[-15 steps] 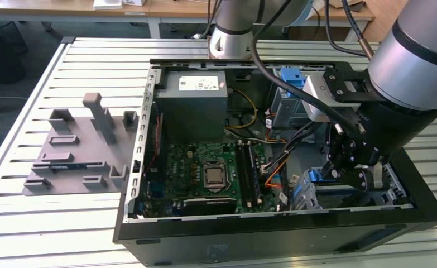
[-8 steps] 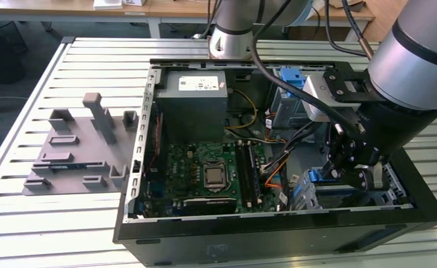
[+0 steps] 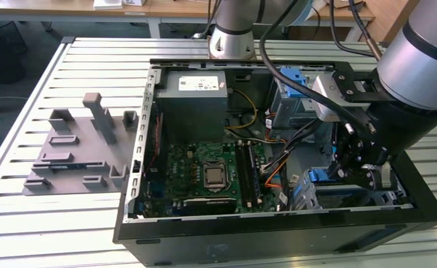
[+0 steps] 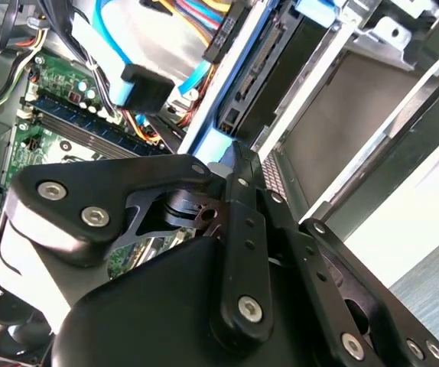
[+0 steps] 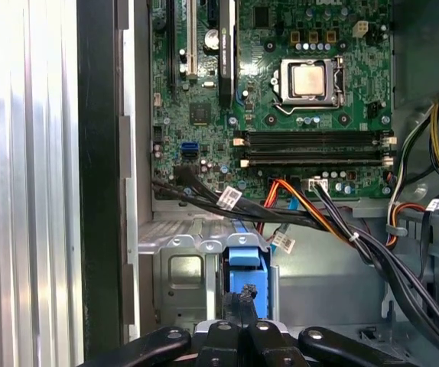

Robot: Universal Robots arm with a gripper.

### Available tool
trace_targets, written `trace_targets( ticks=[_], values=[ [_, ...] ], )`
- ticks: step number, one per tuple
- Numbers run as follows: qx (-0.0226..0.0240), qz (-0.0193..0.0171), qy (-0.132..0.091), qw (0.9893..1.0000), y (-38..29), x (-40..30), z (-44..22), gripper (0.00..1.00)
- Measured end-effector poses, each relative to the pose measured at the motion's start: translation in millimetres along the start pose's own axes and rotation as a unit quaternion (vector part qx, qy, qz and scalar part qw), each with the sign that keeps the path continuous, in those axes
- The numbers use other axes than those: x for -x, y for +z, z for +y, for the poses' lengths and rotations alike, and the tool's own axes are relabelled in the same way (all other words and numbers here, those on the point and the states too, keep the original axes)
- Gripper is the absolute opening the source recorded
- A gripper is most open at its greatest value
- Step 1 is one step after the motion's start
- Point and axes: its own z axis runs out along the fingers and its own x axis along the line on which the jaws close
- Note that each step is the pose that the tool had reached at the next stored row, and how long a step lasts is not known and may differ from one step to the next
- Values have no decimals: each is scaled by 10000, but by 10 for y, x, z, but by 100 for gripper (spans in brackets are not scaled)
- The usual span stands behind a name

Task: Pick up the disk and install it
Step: 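Insert the first disk wire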

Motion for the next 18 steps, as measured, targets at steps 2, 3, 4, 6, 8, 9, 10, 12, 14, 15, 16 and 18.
trace_targets(
  ticks=[2, 3, 4, 6, 8, 9, 10, 12, 14, 15, 16, 18],
  values=[
    [0, 0, 0, 10000, 0, 0, -1, 11],
    [0, 0, 0, 10000, -4, -1, -1, 11],
    [0, 0, 0, 10000, -10, -1, -1, 11],
    [0, 0, 0, 10000, -35, 0, -1, 11],
    [0, -1, 0, 10000, -65, 0, -1, 11],
    [0, -1, 0, 10000, -82, 1, -1, 11],
    [0, -1, 0, 10000, -100, 1, -1, 11],
    [0, -1, 0, 10000, -149, 2, -1, 11],
    [0, -2, -30, 10000, -159, 2, -1, 11],
    [2, -2, -111, 9999, -159, 2, -1, 11],
    [3, -2, -209, 9998, -159, 2, -1, 11],
    [7, -1, -389, 9992, -160, 2, -1, 11]
  ],
)
